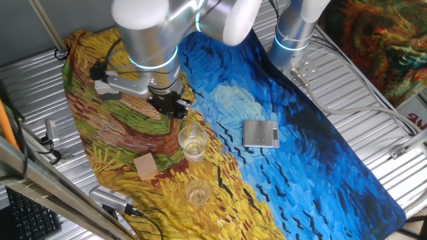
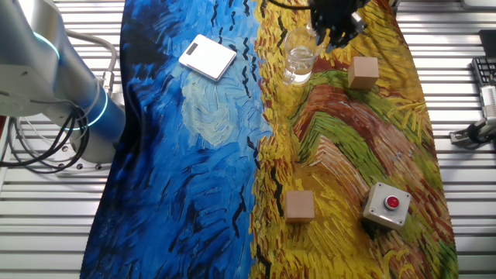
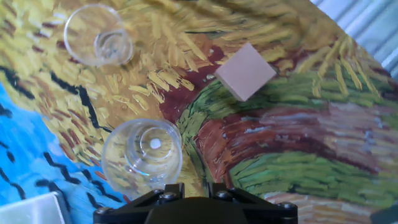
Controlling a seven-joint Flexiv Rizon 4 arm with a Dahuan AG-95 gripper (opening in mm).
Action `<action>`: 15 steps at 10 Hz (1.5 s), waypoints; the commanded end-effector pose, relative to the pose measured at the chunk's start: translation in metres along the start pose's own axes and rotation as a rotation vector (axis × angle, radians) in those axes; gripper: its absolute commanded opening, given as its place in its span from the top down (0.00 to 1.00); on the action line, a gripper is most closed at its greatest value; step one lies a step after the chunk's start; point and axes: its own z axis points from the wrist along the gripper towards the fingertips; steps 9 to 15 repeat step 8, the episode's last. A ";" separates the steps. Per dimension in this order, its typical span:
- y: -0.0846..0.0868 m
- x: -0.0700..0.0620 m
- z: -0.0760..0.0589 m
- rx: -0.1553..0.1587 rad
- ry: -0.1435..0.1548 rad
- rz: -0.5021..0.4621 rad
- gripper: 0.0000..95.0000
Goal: Pour the water from one cup into another empty cup
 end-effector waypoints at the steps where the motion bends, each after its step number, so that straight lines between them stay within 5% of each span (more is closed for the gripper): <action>1: 0.005 0.004 -0.014 -0.005 -0.012 0.094 0.80; 5: 0.009 0.006 -0.024 0.006 -0.007 0.107 0.80; 15: 0.009 0.007 -0.025 0.004 -0.011 0.097 0.80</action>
